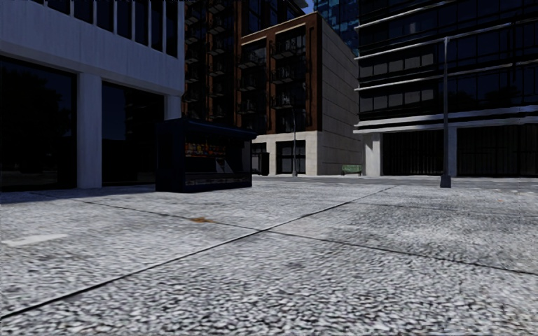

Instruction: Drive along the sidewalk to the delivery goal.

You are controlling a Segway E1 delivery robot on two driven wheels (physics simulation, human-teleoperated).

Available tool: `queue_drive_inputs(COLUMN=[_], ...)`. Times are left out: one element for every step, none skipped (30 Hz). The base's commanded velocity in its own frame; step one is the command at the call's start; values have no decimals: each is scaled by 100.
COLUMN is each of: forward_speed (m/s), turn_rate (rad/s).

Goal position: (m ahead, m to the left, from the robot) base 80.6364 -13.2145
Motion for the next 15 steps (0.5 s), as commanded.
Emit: queue_drive_inputs(forward_speed=[0, 0, 0, 0, 0, 0, 0, 0, 0, 0, 0, 0, 0, 0, 0], turn_rate=[-114, -114, -114, -114, -114, -114, -114, -114, -114, -114, -114, 0, 0, 0, 0])
